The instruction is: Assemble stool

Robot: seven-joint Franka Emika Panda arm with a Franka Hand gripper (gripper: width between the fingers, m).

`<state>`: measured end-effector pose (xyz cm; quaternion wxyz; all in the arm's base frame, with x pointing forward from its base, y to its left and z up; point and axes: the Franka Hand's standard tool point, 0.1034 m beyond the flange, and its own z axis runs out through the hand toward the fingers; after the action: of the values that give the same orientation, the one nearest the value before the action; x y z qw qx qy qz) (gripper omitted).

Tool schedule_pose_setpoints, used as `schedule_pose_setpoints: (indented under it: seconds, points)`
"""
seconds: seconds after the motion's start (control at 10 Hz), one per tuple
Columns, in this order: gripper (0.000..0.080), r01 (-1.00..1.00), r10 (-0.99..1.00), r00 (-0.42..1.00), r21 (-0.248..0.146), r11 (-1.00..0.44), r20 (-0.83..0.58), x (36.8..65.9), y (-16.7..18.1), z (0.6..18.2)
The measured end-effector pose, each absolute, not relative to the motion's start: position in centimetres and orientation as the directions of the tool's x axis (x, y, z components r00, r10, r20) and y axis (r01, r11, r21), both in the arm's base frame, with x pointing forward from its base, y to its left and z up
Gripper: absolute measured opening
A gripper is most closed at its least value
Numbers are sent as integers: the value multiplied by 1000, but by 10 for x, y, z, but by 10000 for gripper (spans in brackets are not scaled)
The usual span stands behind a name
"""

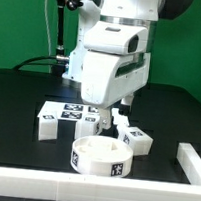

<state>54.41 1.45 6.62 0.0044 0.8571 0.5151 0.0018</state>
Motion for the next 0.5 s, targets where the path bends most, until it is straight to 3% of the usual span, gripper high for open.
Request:
schedule_pose_setpoints:
  seconds: [0.2,0.5]
  points:
    - [649,935,935,355,21,-355,5,545,9,57]
    - [649,955,955,295,1,-295,-1,541,12,40]
